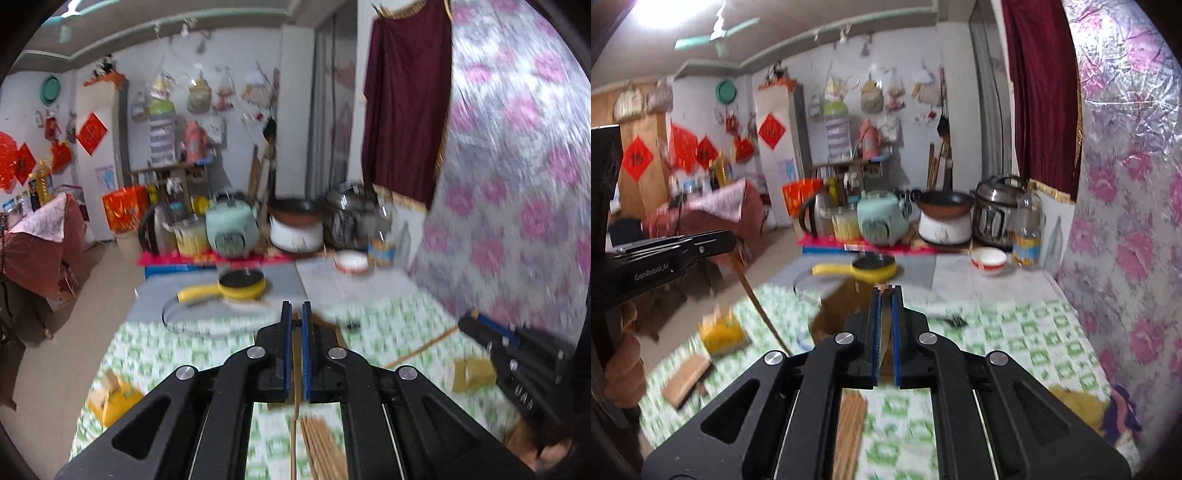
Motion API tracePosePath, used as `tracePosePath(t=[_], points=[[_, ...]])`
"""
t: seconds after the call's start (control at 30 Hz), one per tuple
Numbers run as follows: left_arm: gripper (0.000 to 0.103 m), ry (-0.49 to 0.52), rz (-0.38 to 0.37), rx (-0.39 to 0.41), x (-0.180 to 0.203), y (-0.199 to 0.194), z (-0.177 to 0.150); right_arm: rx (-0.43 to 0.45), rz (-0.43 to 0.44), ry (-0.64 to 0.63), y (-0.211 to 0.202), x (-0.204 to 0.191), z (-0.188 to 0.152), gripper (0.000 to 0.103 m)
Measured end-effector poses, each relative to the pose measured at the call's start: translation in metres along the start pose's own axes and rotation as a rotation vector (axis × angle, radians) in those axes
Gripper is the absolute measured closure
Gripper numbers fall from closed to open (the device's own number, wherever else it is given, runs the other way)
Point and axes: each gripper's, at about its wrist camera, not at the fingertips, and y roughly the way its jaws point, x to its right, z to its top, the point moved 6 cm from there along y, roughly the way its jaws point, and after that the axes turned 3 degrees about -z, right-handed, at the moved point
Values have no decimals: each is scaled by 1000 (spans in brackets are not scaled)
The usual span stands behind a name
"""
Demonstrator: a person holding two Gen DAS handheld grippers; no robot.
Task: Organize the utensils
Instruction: 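Lift both held chopsticks and carry them over the slatted wooden holder, then open both grippers to drop the chopsticks into the holder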
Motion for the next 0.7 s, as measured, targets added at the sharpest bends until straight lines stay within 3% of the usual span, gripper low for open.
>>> tracePosePath(t=[0.1, 0.2, 0.37, 0.57, 0.6, 0.63, 0.7], points=[[98, -33, 22, 64, -6, 14, 23, 38, -13, 29, 15, 0, 17, 96], [98, -78, 34, 82, -14, 42, 26, 37, -20, 58, 44, -1, 20, 96], [98, -152, 38, 23, -38, 87, -4, -40, -14, 82, 86, 2, -2, 96], [96, -187, 24, -36, -54, 110, -40, -155, -13, 53, 131, -2, -27, 96], [86, -192, 22, -41, -55, 111, -46, -166, -12, 46, 135, -2, -30, 93], [60, -200, 17, -43, -58, 110, -51, -170, -22, 49, 138, -1, -32, 89], [37, -241, 31, -30, -69, 108, -55, -166, -36, 53, 137, 1, -31, 86]])
